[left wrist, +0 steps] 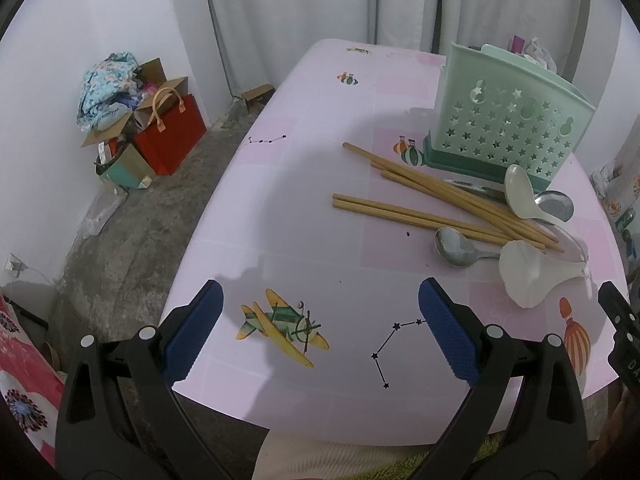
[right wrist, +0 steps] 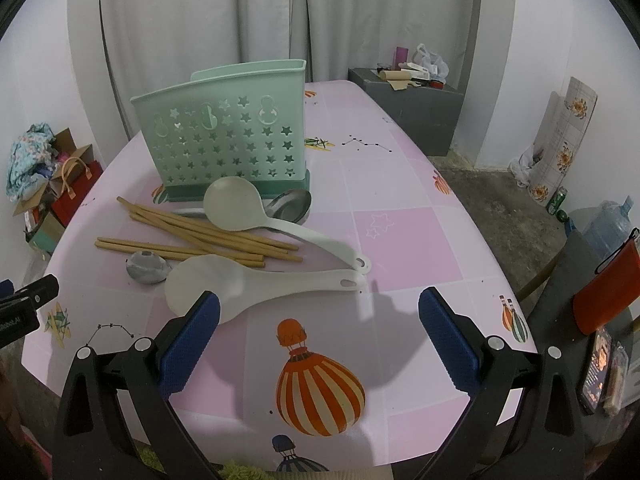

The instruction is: Organize utensils

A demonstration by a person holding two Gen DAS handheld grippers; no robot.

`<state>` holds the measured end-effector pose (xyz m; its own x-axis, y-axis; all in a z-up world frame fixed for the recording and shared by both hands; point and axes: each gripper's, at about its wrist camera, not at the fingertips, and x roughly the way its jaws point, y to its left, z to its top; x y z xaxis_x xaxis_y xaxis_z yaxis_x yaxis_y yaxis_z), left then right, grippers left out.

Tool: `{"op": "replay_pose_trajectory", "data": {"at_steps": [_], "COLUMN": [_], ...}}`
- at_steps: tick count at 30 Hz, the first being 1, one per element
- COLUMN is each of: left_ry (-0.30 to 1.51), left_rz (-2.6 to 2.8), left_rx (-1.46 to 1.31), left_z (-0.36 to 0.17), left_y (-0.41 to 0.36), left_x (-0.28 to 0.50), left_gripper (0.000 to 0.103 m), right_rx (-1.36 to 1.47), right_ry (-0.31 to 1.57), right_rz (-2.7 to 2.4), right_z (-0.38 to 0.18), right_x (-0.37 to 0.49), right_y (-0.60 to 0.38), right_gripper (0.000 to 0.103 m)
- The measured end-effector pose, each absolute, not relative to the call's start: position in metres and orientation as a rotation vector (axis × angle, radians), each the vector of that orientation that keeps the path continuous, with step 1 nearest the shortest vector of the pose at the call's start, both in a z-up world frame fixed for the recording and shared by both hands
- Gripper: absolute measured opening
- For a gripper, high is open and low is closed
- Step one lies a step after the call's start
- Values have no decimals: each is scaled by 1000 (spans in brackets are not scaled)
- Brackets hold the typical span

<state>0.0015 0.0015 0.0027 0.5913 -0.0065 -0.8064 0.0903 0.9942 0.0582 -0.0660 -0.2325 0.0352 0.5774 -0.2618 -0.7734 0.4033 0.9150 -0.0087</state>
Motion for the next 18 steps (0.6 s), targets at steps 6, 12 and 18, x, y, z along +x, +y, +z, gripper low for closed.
{"op": "replay_pose_trajectory", "data": {"at_steps": [6, 12, 18], "left_ry": [937, 936, 935], "left_rz": [-56, -57, -58], "left_rx": [95, 95, 97], "left_z": [4, 4, 4], "left_y": [1, 1, 1], "left_x": [2, 1, 1], "left_gripper": [95, 95, 95], "right_rx": [172, 173, 171], "right_ry": [872, 872, 872], "right_rz": [-390, -388, -389], "right_z": [35, 36, 35], "right_x": [-66, -65, -66], "right_y": [-231, -230, -230], "right_gripper": [97, 97, 97]}}
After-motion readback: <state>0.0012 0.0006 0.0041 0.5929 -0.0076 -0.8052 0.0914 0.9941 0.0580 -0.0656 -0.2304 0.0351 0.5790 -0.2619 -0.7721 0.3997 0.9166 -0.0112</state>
